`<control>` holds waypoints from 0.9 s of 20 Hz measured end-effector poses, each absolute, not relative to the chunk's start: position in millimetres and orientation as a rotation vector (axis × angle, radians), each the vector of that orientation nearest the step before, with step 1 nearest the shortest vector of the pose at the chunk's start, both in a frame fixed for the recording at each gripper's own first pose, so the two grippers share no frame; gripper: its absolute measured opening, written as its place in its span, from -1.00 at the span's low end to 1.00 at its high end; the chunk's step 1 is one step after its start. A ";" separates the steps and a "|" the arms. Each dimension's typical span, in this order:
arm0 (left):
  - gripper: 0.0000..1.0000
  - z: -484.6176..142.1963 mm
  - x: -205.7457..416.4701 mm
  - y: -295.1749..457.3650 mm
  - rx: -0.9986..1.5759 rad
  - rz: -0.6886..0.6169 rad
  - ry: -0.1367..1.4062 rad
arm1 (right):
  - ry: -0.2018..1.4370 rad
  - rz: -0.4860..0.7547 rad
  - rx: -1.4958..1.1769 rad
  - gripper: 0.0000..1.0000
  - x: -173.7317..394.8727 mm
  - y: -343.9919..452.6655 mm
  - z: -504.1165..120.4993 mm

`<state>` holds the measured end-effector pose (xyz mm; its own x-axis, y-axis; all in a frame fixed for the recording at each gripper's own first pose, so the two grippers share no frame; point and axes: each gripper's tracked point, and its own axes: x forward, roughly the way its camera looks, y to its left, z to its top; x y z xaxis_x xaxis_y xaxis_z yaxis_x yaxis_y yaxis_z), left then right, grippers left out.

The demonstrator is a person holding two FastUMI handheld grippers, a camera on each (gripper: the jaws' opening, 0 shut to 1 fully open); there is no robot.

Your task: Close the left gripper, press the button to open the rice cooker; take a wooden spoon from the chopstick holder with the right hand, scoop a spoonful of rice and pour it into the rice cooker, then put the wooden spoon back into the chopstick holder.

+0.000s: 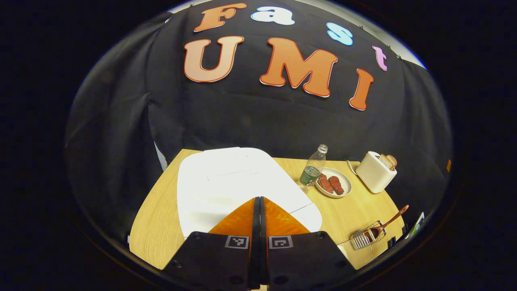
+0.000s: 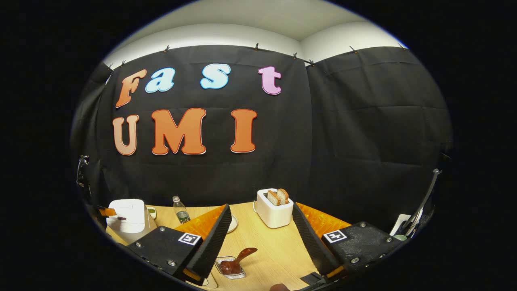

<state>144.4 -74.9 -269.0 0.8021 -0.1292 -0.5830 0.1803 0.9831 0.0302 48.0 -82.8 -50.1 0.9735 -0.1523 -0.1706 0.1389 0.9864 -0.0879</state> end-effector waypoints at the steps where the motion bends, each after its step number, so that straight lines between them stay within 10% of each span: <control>1: -0.92 -276.0 147.6 -74.6 0.092 -0.165 0.630 | 0.184 -0.151 -0.074 0.89 49.9 -84.5 -53.4; 18: -0.92 -268.6 159.8 -77.4 0.151 -0.141 0.611 | 0.271 -0.080 0.059 0.89 76.1 -84.6 -116.9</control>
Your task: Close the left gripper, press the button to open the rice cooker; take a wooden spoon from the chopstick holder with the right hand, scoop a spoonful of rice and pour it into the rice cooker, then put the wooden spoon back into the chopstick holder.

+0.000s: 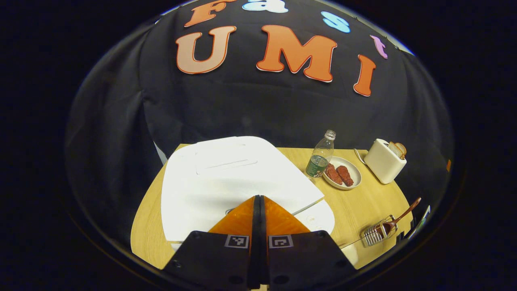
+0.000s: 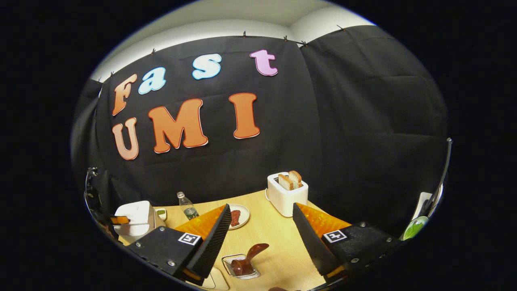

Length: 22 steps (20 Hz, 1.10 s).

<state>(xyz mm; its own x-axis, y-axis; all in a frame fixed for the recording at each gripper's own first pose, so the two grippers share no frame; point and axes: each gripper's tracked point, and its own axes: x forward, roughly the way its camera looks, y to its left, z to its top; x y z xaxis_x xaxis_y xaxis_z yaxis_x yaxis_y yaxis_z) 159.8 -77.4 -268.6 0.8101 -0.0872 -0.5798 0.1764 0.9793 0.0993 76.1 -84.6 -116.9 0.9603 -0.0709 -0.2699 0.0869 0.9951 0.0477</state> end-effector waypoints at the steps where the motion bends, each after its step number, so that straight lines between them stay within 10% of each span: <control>1: -0.92 -243.3 163.5 -80.6 0.162 -0.134 0.554 | 0.277 -0.081 0.053 0.89 77.1 -87.7 -122.4; 8: -0.92 -110.8 141.0 -94.8 0.114 -0.150 0.287 | 0.382 -0.039 0.051 0.89 83.0 -82.4 -188.7; 22: -0.92 -98.8 66.0 -3.8 0.150 0.090 0.292 | 0.599 0.051 0.105 0.87 99.4 -69.7 -299.3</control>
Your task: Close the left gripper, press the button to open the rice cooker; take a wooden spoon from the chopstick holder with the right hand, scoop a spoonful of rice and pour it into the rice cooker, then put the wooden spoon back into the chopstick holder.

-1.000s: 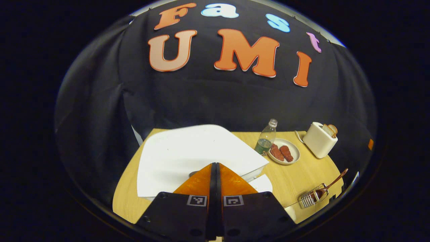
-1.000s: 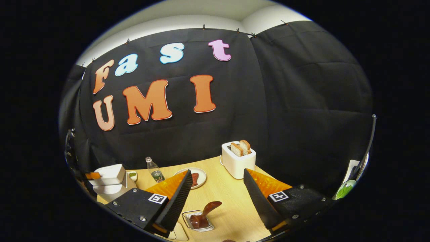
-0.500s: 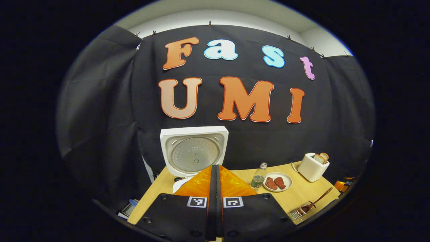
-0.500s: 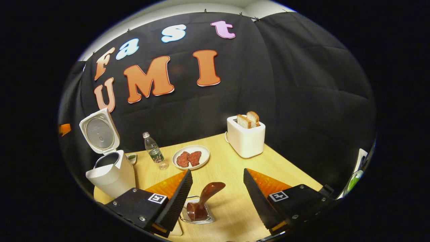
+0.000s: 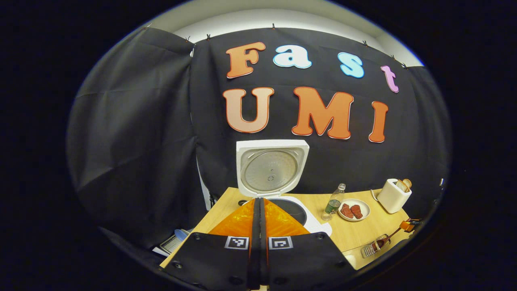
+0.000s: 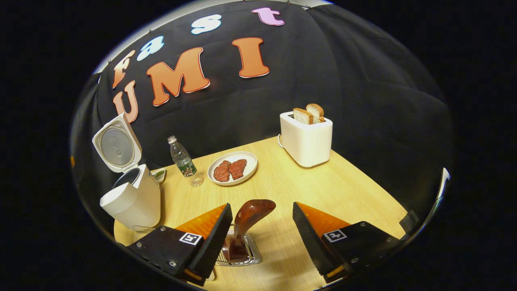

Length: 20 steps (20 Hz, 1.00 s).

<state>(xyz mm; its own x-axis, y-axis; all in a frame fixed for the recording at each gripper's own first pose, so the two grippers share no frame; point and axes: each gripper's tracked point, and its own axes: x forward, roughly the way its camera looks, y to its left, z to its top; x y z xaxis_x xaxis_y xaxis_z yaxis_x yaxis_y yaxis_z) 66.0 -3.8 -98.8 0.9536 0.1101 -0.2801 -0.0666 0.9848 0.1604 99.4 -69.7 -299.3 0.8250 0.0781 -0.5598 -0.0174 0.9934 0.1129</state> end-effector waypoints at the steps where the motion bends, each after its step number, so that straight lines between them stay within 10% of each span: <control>1: -0.92 -97.8 59.5 3.3 0.151 0.106 0.293 | 0.610 0.053 0.113 0.85 100.6 -70.0 -301.9; 11: -0.92 -94.9 28.9 33.2 0.147 0.191 0.301 | 0.696 0.060 0.257 -0.43 100.9 -38.9 -309.6; 20: -0.92 -85.0 20.7 42.4 0.124 0.161 0.285 | 0.629 0.093 0.195 -0.74 85.5 -12.3 -283.6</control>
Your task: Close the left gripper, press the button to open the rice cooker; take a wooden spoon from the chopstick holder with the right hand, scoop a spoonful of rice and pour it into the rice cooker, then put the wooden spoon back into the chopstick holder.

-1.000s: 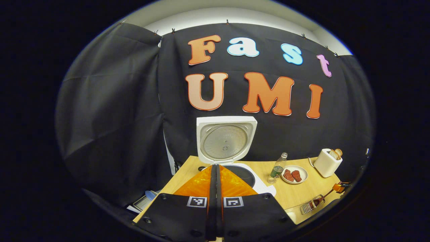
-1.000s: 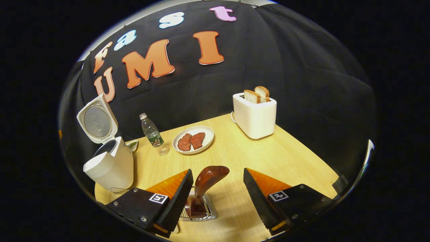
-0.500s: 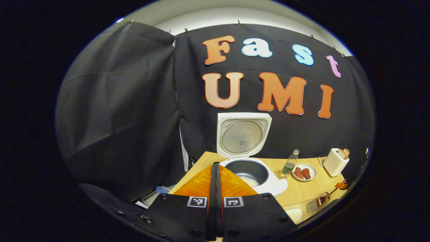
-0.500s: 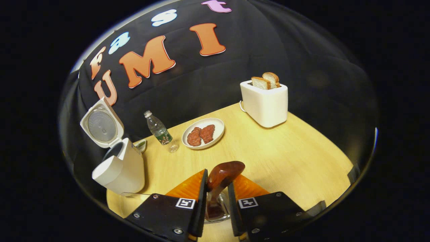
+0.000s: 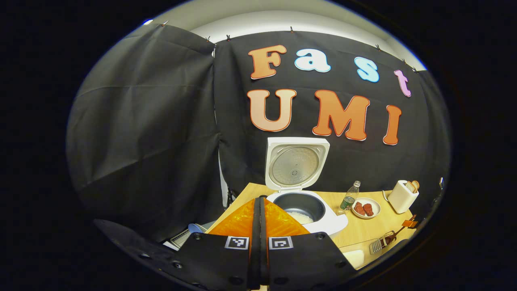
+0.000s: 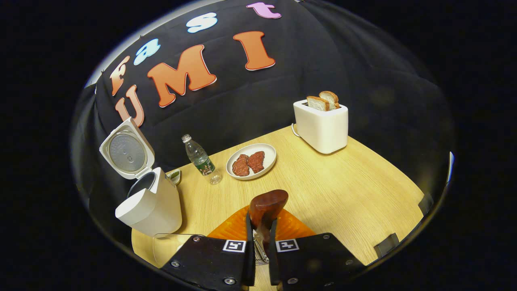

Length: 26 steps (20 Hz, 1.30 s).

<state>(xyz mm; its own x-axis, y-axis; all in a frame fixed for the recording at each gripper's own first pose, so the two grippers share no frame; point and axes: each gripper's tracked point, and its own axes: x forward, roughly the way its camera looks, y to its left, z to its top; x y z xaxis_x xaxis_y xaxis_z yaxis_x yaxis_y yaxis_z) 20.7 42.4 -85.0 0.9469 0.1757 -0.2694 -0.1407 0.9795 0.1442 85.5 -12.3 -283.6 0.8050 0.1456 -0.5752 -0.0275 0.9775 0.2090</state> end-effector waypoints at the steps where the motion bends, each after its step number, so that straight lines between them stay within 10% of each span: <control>1: -0.91 -84.3 20.0 42.3 0.121 0.151 0.279 | 0.609 0.099 0.192 -0.75 83.3 -9.1 -273.9; 7: -0.89 -61.2 13.5 48.5 0.229 0.140 0.215 | 0.460 0.075 0.102 -0.75 69.7 -1.4 -203.4; 12: -0.27 -44.1 12.4 50.0 0.195 0.115 0.157 | 0.400 0.136 0.110 -0.75 40.1 40.0 -167.1; 26: -0.26 -35.8 4.3 108.0 0.180 0.178 0.136 | 0.486 0.193 0.031 -0.75 23.7 114.7 -256.2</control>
<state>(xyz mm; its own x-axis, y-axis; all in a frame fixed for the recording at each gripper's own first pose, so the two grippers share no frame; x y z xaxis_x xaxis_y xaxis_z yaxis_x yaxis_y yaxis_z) 4.3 108.0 -35.8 0.9751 0.1878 -0.1180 -0.1635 0.9682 0.1894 23.7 114.7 -256.2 0.8666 0.1914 -0.4608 -0.1765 0.9814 0.0757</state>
